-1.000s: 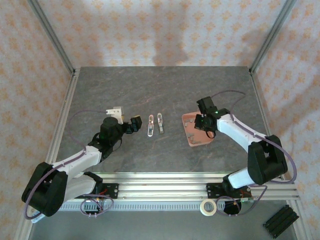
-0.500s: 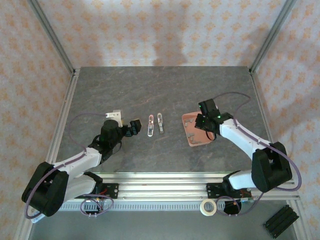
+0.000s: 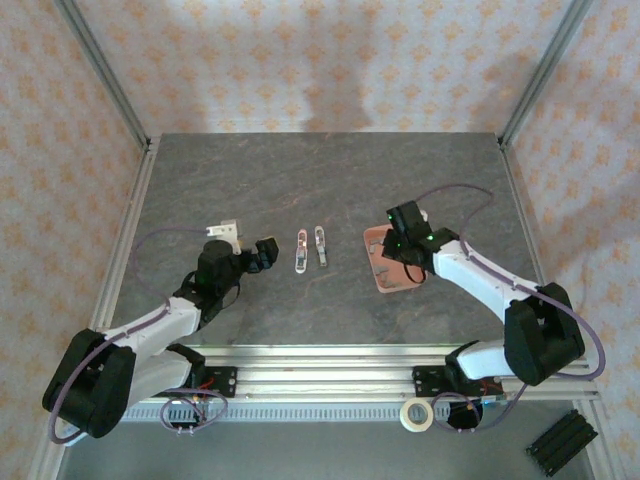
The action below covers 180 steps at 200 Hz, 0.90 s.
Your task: Load the staples into the stapler
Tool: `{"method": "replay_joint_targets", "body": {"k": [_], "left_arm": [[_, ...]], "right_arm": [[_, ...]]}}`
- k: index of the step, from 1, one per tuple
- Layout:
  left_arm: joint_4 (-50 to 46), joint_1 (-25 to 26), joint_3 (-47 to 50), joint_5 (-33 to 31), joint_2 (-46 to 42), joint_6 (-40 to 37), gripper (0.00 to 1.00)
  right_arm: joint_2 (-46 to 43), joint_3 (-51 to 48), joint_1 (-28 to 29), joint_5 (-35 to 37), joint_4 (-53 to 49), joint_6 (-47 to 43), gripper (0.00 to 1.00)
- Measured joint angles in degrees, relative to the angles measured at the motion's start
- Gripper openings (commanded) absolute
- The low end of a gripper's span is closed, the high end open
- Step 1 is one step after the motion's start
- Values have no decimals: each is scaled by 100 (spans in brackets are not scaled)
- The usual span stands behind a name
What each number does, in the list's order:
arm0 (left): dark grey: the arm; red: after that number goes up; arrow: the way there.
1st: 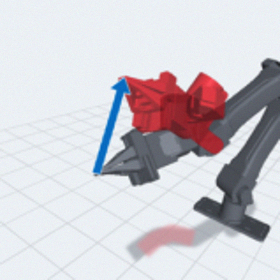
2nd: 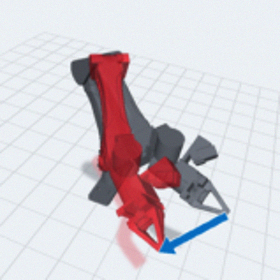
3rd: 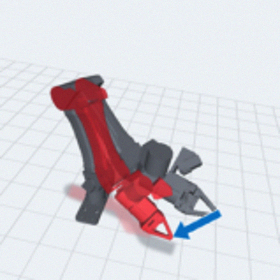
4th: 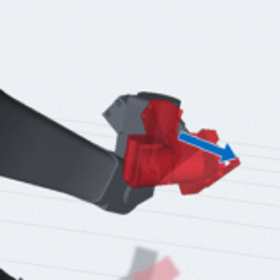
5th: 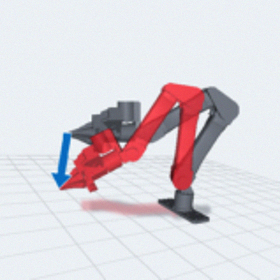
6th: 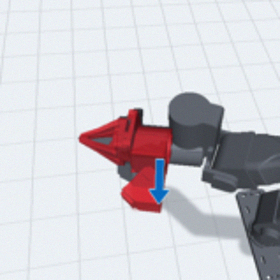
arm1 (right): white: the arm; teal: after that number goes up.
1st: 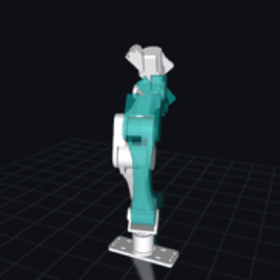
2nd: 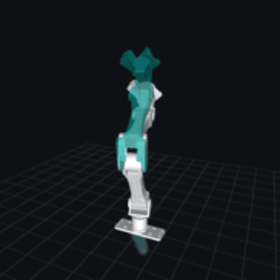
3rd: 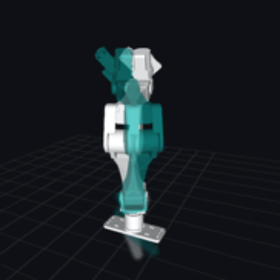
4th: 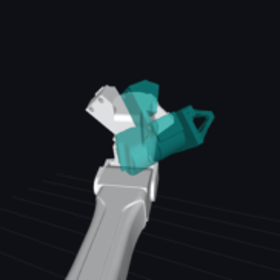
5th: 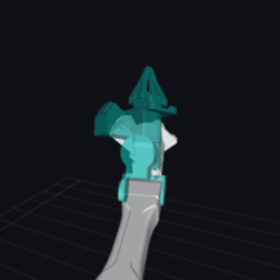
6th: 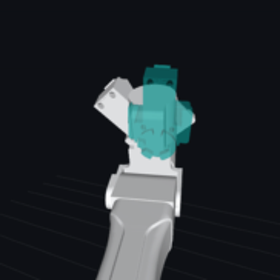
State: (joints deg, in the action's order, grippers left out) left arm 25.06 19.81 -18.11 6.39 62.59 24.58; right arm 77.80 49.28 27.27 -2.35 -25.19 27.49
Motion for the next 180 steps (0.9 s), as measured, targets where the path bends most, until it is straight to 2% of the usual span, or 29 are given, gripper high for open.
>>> {"method": "replay_joint_targets", "body": {"k": [107, 180], "left_arm": [[-15, -173, 70, 52, 0, -103, 100], [66, -273, 190, 129, 4, -216, 100]], "right_arm": [[-24, 46, 455, 313, 35, 363, 15], [221, 595, 1338, 820, 0, 732, 15]]}}
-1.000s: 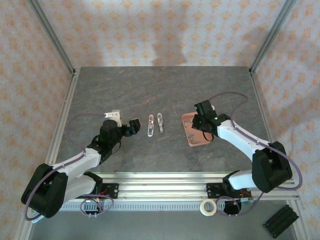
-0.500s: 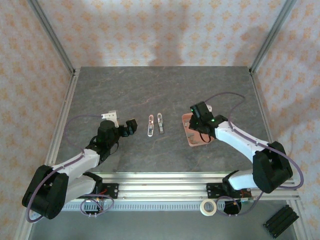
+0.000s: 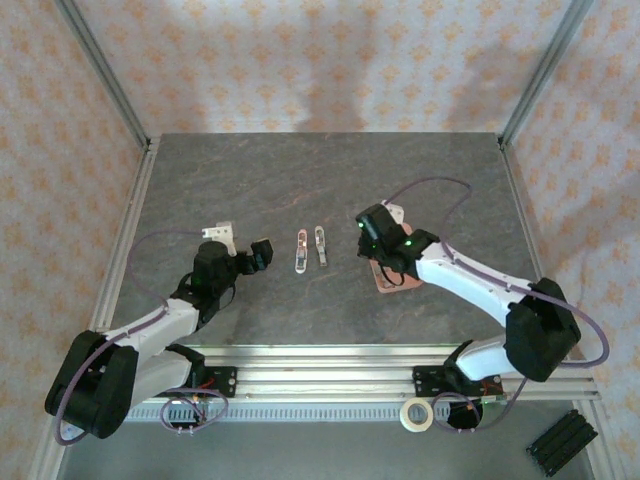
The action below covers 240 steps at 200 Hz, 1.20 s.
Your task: Load the staples into the stapler
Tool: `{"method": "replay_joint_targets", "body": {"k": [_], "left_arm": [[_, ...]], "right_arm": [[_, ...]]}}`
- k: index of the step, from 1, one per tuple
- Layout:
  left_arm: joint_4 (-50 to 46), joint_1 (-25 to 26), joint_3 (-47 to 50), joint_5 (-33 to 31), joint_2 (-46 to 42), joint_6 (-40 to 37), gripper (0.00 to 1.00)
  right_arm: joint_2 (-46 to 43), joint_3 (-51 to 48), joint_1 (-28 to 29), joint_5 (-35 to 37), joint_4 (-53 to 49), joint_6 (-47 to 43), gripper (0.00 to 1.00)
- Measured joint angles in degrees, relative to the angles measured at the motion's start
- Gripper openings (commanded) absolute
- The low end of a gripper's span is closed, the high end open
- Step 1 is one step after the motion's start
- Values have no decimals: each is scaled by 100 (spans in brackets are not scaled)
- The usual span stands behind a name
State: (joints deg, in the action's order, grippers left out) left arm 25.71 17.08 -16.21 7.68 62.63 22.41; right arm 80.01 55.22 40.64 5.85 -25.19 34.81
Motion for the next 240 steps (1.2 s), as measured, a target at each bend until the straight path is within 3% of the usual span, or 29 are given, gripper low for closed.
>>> {"method": "replay_joint_targets", "body": {"k": [88, 240], "left_arm": [[249, 0, 181, 0, 387, 155, 100], [345, 17, 332, -173, 459, 304, 100]], "right_arm": [[1257, 861, 761, 170, 105, 293, 15], [2000, 1237, 883, 164, 514, 461, 15]]}}
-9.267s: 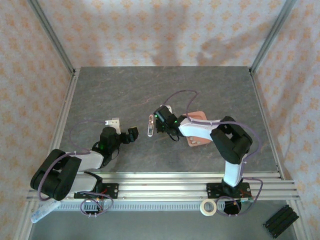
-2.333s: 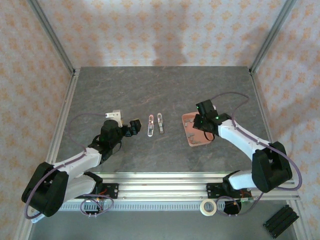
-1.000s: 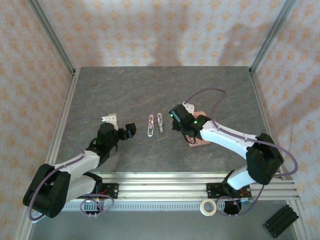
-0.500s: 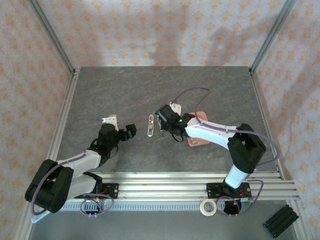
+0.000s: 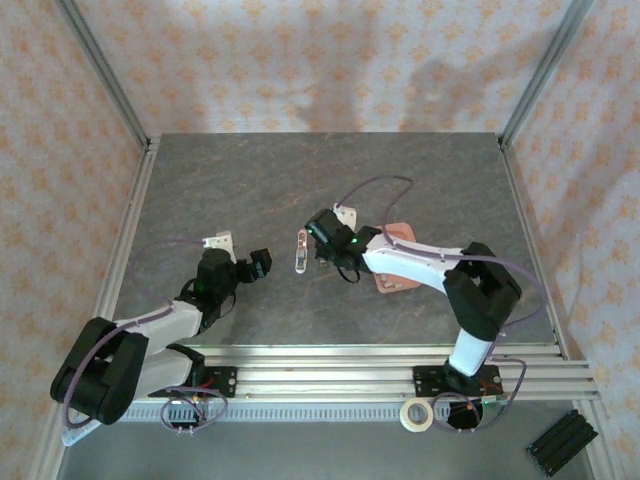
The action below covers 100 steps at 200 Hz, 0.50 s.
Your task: Load the staples into the stapler
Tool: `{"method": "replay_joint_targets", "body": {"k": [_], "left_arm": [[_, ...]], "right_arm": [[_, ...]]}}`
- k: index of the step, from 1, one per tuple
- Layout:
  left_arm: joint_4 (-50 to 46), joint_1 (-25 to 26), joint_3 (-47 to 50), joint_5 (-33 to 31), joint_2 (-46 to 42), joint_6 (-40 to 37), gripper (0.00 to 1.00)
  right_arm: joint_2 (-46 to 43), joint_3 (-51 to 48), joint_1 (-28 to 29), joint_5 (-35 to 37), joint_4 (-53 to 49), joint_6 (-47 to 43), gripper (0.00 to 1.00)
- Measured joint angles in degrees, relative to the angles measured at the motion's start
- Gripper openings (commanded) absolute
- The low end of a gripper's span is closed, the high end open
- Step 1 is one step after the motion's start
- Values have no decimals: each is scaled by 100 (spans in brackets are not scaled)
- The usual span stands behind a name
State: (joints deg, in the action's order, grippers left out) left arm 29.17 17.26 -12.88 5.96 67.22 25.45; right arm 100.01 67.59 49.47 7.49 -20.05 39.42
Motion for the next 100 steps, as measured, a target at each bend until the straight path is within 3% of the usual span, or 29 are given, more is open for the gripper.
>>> {"method": "replay_joint_targets", "body": {"k": [100], "left_arm": [[-70, 173, 0, -505, 173, -44, 100]], "right_arm": [[601, 564, 166, -282, 52, 63, 14]]}}
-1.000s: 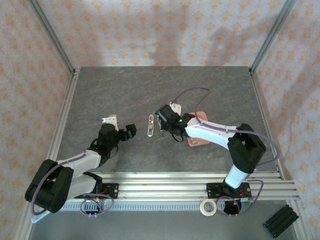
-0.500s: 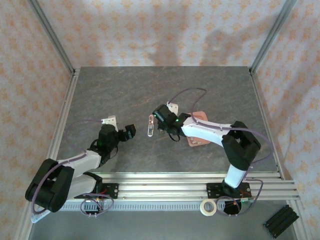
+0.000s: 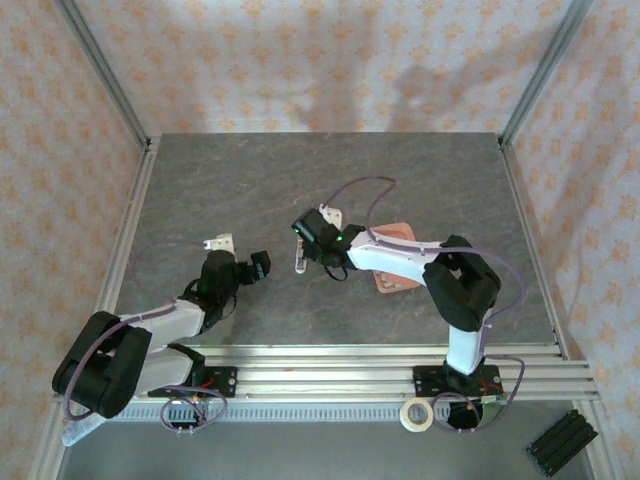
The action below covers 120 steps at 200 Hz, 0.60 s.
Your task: Load the staples into the stapler
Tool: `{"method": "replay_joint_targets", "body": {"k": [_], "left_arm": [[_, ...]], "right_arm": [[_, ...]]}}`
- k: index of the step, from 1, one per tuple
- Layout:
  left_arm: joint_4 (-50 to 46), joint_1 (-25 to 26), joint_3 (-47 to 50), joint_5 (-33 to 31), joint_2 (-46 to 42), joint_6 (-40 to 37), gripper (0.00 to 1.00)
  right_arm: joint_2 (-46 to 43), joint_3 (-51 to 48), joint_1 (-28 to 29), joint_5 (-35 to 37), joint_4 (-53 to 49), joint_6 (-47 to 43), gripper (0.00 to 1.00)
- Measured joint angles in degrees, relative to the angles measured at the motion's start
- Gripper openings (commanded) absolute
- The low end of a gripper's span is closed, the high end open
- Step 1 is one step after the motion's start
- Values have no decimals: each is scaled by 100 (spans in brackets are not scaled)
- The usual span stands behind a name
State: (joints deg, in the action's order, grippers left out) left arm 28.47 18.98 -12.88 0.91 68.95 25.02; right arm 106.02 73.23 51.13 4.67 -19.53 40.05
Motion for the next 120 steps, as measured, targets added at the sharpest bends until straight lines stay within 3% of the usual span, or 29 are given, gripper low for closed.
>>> {"method": "replay_joint_targets", "body": {"k": [120], "left_arm": [[-229, 361, -2, -195, 11, -109, 100]], "right_arm": [[448, 361, 184, -201, 79, 111, 14]]}}
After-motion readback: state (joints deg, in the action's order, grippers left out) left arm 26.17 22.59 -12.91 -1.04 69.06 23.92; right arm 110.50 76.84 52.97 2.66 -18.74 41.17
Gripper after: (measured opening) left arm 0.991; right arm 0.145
